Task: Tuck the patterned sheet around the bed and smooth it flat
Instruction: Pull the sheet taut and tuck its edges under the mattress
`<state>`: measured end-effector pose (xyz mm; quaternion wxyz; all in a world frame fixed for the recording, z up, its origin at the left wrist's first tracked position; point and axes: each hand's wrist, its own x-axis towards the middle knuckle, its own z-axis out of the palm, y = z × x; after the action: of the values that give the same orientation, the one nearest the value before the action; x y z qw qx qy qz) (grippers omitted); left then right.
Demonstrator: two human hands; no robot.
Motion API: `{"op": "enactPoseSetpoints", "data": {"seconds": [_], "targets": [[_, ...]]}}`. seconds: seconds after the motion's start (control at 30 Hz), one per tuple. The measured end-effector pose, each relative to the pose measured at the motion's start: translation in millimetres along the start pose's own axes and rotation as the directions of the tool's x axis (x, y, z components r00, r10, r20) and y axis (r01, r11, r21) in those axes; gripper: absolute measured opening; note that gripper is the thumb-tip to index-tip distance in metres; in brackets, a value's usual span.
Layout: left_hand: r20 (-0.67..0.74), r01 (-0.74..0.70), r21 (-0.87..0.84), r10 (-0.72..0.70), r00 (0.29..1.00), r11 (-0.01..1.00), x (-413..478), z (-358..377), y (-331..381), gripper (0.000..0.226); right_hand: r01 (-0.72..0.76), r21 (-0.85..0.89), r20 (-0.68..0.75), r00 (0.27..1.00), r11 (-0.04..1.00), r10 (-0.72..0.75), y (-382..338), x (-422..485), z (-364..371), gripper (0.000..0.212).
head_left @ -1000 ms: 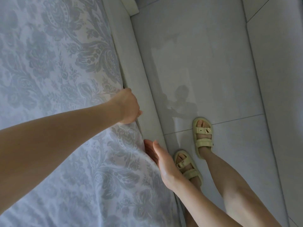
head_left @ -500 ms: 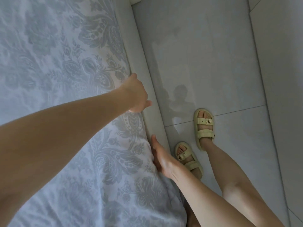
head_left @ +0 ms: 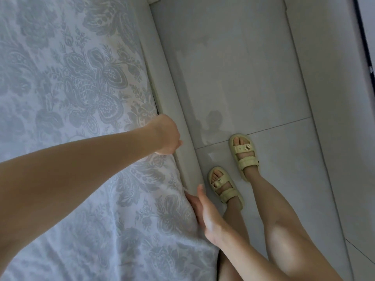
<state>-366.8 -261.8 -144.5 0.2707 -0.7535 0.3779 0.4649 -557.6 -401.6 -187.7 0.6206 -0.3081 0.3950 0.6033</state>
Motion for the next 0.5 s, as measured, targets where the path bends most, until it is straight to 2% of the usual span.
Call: {"op": "enactPoseSetpoints", "data": {"seconds": [0.07, 0.17, 0.3, 0.37, 0.43, 0.5], "targets": [[0.036, 0.011, 0.006, -0.012, 0.999, 1.0, -3, 1, -2, 0.046, -0.038, -0.041, 0.079, 0.996, 0.998, 0.041, -3, 8, 10, 0.075], [0.072, 0.032, 0.032, -0.034, 0.997, 0.999, -4, 3, -3, 0.046, -0.06, -0.111, 0.128, 0.989, 0.992, 0.074, -16, 24, 27, 0.067], [0.11, 0.076, -0.123, -0.063, 0.992, 0.99, -1, -10, 0, 0.054, -0.081, -0.102, 0.143, 0.985, 0.991, 0.096, -9, 35, 20, 0.068], [0.114, 0.076, -0.133, -0.061, 0.992, 0.988, -2, -11, -1, 0.059, -0.11, -0.135, 0.11, 0.986, 0.985, 0.125, 4, 29, 8, 0.069], [0.032, 0.052, -0.073, -0.05, 0.998, 0.996, -7, -5, 2, 0.068, -0.167, -0.178, 0.022, 0.985, 0.97, 0.173, 27, 22, -10, 0.069], [-0.154, 0.013, -0.02, -0.016, 0.988, 1.0, -10, 6, 11, 0.065, -0.197, -0.179, -0.067, 0.98, 0.964, 0.188, 47, 8, -25, 0.067]]}}
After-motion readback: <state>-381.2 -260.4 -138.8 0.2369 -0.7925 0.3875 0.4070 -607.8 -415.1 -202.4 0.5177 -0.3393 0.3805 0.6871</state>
